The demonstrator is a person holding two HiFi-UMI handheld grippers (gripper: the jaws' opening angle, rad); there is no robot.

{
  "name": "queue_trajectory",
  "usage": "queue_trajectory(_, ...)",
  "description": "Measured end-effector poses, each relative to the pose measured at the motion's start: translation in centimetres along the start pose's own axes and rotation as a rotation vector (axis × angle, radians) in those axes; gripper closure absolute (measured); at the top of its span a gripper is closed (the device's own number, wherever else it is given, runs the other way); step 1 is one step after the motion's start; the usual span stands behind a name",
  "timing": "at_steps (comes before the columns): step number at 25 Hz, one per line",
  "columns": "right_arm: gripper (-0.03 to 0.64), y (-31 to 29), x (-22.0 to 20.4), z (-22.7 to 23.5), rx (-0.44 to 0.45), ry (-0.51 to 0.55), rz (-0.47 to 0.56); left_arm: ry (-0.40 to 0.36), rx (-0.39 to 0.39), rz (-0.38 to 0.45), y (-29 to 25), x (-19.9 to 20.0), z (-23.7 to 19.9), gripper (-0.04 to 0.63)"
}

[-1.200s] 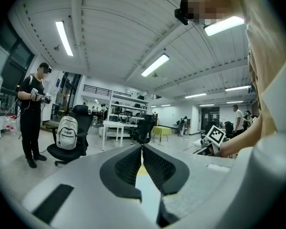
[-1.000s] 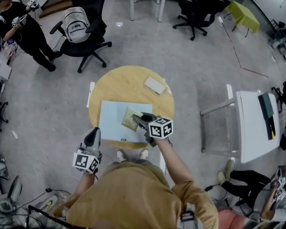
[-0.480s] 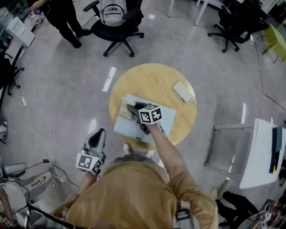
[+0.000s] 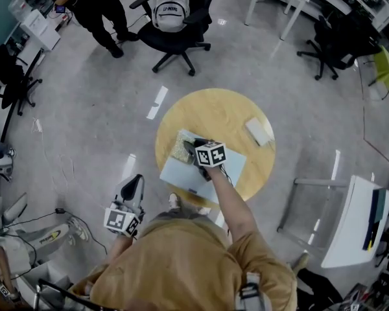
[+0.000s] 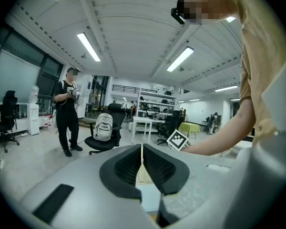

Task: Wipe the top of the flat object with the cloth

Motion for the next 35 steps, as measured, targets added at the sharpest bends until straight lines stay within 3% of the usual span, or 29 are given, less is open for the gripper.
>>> queue_trajectory(12,0.552,10.0,-2.3,5.1,-0.175,0.037,0.005,-0.010,-0.159,0.012,-4.6,0.6,4.2,0.580)
queue_trajectory(25,0.552,26.3,-8.1,10.1,-0.399,-0.053,0.095,-0.029,-0.339,0.029,-6.6,0.5,13.3,0.580)
queue_trajectory(35,0.554,31.9,-9.0,11.1,-0.475,-0.066,0.185,-0.042,-0.392,0.031,-6.7,0.0,16.4,0.580)
Point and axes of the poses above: the fingertips, and each gripper's own axes: y backward along the fingers, z to its right, x out of its top, the point moved 5 cm from there along y, backward along the fingers, and after that the axes turned 8 degrees about z, right-handed, at the moved point
